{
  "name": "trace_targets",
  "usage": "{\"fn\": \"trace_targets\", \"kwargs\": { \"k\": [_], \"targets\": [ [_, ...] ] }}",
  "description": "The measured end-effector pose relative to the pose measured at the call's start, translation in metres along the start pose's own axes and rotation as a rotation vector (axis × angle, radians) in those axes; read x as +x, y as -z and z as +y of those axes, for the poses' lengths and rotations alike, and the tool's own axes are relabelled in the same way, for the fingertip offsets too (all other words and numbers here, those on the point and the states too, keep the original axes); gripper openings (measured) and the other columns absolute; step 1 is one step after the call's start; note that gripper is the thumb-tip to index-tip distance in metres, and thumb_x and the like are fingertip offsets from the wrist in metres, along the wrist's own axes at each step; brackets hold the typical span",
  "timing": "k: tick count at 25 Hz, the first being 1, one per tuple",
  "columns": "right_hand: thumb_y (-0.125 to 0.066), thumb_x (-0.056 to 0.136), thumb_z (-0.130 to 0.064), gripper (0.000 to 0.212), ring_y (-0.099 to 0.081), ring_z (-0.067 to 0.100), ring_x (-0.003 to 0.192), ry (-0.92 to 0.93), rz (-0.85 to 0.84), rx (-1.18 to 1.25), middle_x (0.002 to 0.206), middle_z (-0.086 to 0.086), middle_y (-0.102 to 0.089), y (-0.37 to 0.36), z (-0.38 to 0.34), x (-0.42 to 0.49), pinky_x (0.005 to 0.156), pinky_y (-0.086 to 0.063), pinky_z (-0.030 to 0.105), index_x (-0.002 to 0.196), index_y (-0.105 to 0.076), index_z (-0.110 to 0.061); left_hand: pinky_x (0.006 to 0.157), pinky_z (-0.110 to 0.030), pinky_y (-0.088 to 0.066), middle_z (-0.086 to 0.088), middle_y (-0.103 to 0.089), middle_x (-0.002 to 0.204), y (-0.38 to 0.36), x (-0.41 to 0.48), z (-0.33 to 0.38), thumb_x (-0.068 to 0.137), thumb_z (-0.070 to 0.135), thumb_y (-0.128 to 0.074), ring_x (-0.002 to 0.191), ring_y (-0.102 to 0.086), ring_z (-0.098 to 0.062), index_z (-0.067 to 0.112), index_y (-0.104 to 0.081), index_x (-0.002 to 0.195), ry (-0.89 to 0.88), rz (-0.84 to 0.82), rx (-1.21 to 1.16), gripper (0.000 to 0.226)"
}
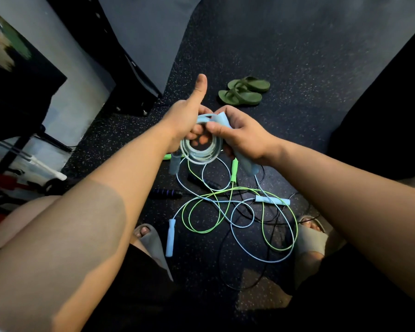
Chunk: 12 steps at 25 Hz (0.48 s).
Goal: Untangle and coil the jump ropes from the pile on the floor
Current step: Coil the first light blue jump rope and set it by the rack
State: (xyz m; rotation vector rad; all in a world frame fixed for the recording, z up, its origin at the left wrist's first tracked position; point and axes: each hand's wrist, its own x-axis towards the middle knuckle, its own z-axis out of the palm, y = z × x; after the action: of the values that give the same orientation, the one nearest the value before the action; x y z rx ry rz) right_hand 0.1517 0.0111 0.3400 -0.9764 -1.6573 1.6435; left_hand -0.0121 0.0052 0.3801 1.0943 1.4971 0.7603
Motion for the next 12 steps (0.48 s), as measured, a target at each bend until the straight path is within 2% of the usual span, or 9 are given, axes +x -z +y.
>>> {"fn": "trace_targets", "kwargs": {
  "k": [2,4,6,9,12],
  "targets": [
    [-0.057,0.098,-0.033,0.037,-0.044,0.012,0.044,-0.059,0.007,0.154,0.089,0.023,-0.057,0.002,-0.002,0.001,0.041,-0.037,0.023,0.113,-0.046,-0.001,0.044,-0.024,-0.031,0.003,-0.032,0.045,0.005,0.0,0.001,0.092,0.078,-0.032,0.038,-0.035,-0.014,0.012,-0.059,0.099,0.001,-0.105,-0.125,0.071],
    [-0.051,0.099,-0.036,0.054,-0.041,0.012,0.043,-0.077,-0.066,0.273,0.101,0.028,-0.054,0.005,-0.003,0.0,0.041,-0.036,0.02,0.127,-0.04,0.009,0.044,-0.024,-0.03,0.004,-0.03,0.046,0.01,-0.002,0.001,0.094,0.073,-0.038,0.036,-0.032,-0.012,0.013,-0.055,0.103,-0.025,-0.118,-0.176,0.063],
    [-0.046,0.102,-0.033,0.045,-0.039,0.011,0.042,-0.081,-0.14,0.316,0.094,0.023,-0.052,0.007,-0.009,-0.003,0.039,-0.036,0.02,0.125,-0.042,0.007,0.042,-0.024,-0.03,0.005,-0.031,0.046,0.012,-0.005,0.0,0.093,0.071,-0.043,0.034,-0.029,-0.01,0.014,-0.056,0.101,-0.043,-0.084,-0.173,0.06],
    [-0.043,0.104,-0.032,0.02,-0.037,0.011,0.042,-0.102,-0.179,0.352,0.073,0.004,-0.046,0.01,-0.015,-0.011,0.04,-0.034,0.02,0.102,-0.048,-0.012,0.04,-0.022,-0.03,0.006,-0.033,0.046,0.014,-0.01,-0.002,0.093,0.069,-0.048,0.035,-0.027,-0.008,0.015,-0.058,0.097,-0.084,-0.062,-0.106,0.055],
    [-0.041,0.103,-0.034,0.019,-0.035,0.009,0.041,-0.141,-0.237,0.457,0.075,-0.003,-0.045,0.013,-0.018,-0.017,0.042,-0.028,0.021,0.093,-0.049,-0.02,0.039,-0.023,-0.031,0.009,-0.036,0.042,0.014,-0.014,-0.003,0.097,0.059,-0.05,0.034,-0.03,-0.006,0.014,-0.059,0.088,-0.175,-0.01,0.047,0.046]
  ]
}}
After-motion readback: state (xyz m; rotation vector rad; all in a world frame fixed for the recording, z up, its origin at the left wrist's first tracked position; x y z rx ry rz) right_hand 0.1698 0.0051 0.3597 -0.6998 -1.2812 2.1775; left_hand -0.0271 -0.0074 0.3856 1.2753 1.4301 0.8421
